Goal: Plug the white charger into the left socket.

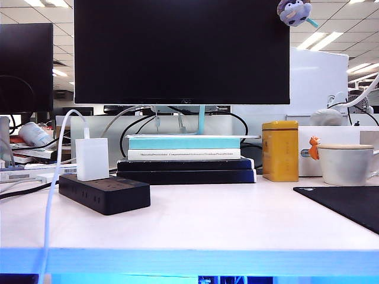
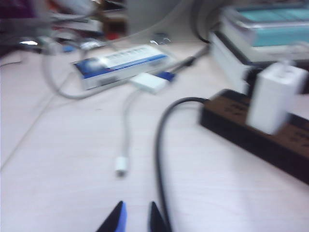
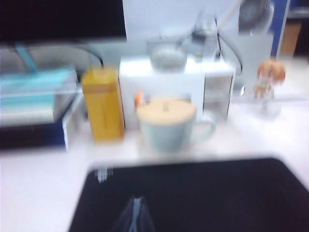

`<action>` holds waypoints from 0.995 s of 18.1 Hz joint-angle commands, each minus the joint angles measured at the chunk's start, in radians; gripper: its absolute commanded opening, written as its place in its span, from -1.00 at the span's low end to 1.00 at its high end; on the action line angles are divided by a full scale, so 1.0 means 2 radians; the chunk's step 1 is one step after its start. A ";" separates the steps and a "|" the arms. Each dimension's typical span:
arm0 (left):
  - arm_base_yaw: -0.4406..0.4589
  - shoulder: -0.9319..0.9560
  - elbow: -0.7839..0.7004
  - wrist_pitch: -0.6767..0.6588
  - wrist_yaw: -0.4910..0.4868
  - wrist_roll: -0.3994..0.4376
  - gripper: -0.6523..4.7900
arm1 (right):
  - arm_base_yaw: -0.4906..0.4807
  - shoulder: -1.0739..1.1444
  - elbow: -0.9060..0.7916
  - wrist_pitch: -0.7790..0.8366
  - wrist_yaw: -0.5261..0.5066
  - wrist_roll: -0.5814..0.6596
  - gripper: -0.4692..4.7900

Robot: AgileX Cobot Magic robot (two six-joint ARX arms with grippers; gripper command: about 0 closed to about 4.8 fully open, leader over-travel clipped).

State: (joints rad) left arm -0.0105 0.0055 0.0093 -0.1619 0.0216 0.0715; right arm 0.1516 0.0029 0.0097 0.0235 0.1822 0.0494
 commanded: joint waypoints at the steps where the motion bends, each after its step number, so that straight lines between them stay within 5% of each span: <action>1: -0.025 -0.001 0.000 -0.007 0.001 0.000 -0.48 | 0.004 0.003 -0.004 -0.097 -0.059 0.002 -0.84; 2: -0.030 -0.001 0.000 -0.007 0.000 0.000 -0.48 | 0.006 0.003 -0.004 -0.098 -0.092 0.002 -0.84; 16: -0.030 -0.001 0.001 0.008 0.005 -0.016 -0.49 | 0.004 0.000 -0.004 -0.096 -0.091 0.002 -0.84; 18: -0.030 -0.001 0.001 -0.002 0.004 -0.044 -0.71 | 0.004 0.000 -0.004 -0.096 -0.091 0.002 -0.84</action>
State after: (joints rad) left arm -0.0692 0.0055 0.0090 -0.1570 0.0242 0.0395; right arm 0.1612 0.0040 0.0097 -0.1745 0.0002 0.0494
